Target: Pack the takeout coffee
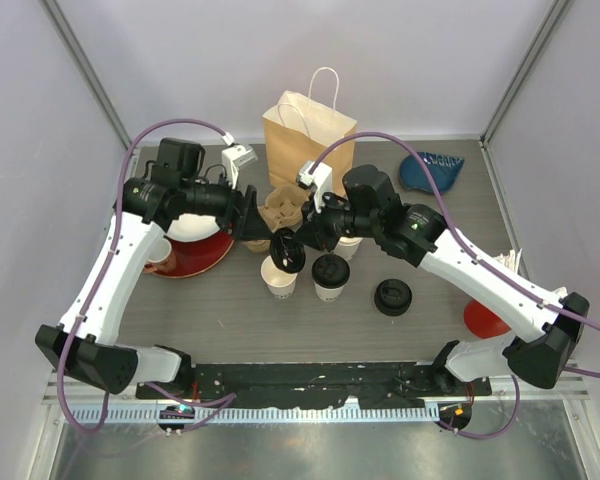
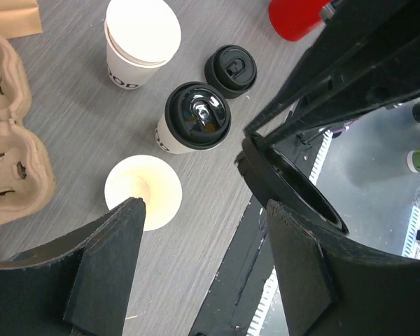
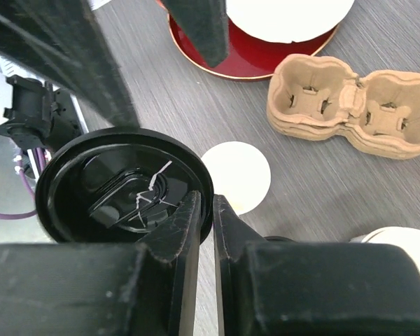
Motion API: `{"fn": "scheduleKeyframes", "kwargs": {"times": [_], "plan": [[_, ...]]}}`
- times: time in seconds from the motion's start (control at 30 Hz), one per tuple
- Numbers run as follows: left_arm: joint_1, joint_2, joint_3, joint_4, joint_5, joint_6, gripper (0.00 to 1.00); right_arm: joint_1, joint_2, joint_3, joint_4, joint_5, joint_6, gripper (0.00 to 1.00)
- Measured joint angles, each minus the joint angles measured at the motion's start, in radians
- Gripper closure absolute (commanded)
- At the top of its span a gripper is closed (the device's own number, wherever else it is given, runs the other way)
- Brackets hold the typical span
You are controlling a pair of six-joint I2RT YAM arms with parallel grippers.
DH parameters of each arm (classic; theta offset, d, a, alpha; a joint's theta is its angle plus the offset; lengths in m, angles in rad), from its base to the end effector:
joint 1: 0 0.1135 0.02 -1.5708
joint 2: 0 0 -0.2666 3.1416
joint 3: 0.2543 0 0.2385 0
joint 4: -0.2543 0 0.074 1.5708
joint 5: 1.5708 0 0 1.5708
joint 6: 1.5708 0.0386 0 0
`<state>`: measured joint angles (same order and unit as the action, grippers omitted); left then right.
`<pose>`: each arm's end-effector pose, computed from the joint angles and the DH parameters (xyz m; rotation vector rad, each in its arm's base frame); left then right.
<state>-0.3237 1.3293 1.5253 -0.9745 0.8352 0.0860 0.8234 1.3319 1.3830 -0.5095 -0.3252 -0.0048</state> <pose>0.2204 -0.1041 0.4060 0.8596 2.1010 -1.0940 0.1837 0.2163 0.3953 -1.0398 1.8341 0.8346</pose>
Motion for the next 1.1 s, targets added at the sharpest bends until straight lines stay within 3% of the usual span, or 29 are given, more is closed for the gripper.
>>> {"fn": "scheduleKeyframes", "kwargs": {"times": [0.4,0.63,0.8,0.97,1.1], "plan": [[-0.008,-0.003,0.01,0.014,-0.076,-0.045,0.26,-0.001,0.011,0.0,-0.015,0.045,-0.009,0.99],[-0.008,-0.007,0.122,-0.027,-0.242,0.068,0.26,-0.017,0.047,0.021,-0.05,0.077,-0.002,0.99],[-0.041,-0.05,0.238,-0.08,-0.29,0.327,0.26,-0.061,0.148,0.089,-0.1,0.067,0.05,0.99],[-0.193,-0.063,0.256,-0.256,-0.358,0.669,0.31,-0.084,0.228,0.175,-0.155,0.058,0.11,0.99],[-0.314,-0.082,0.2,-0.318,-0.504,0.974,0.33,-0.078,0.244,0.206,-0.161,0.043,0.138,0.99]]}}
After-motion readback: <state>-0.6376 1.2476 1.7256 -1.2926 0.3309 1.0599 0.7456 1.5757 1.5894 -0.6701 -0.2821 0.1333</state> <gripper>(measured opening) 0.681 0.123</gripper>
